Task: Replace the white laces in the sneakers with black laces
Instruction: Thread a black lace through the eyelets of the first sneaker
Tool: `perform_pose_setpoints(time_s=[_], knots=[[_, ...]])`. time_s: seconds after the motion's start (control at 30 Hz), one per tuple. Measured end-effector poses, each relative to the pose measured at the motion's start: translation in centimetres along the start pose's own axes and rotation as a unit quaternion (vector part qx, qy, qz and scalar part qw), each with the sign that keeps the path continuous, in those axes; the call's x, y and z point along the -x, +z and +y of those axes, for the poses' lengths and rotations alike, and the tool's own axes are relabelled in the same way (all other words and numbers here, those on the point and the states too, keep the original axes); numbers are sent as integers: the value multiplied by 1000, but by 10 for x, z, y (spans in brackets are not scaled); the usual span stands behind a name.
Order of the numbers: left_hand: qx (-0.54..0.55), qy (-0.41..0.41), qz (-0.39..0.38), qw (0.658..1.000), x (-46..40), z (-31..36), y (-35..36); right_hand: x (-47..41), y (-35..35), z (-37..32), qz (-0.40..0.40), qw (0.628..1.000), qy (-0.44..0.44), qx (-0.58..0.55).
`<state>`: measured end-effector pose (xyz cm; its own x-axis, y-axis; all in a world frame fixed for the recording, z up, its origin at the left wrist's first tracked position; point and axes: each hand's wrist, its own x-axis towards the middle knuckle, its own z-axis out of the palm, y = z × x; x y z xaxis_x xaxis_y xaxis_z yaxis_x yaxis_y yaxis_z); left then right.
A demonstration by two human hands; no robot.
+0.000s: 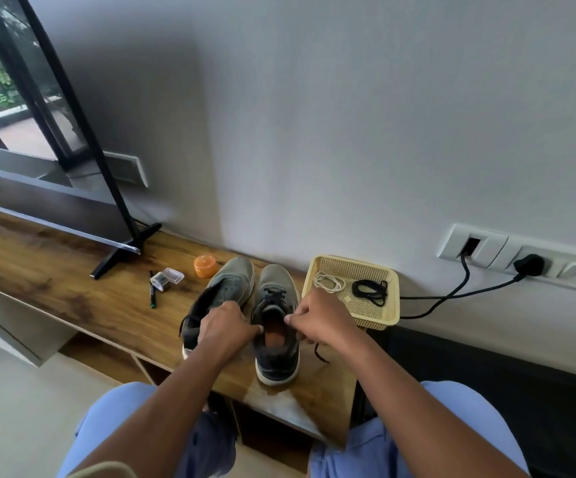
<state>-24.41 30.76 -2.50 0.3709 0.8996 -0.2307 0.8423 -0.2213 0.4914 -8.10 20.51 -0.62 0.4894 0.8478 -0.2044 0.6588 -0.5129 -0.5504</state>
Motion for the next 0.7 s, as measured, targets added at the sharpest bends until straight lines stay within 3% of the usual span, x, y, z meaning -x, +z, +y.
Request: perform_pose_setpoints(time_s=[0.2, 0.33, 0.47, 0.57, 0.7], knots=[[94, 9, 20, 995, 8, 9, -17, 14, -6, -15, 12, 990, -58, -130], [196, 84, 53, 976, 14, 18, -24, 19, -14, -28, 91, 971, -125, -184], [241, 187, 133, 943, 20, 38, -37, 11, -26, -43, 180, 937, -184, -236], [251, 256, 177, 917, 20, 55, -52, 4, -35, -52, 164, 904, -194, -343], [259, 271, 181, 909, 16, 67, -72, -1, -40, -61, 156, 871, -201, -419]])
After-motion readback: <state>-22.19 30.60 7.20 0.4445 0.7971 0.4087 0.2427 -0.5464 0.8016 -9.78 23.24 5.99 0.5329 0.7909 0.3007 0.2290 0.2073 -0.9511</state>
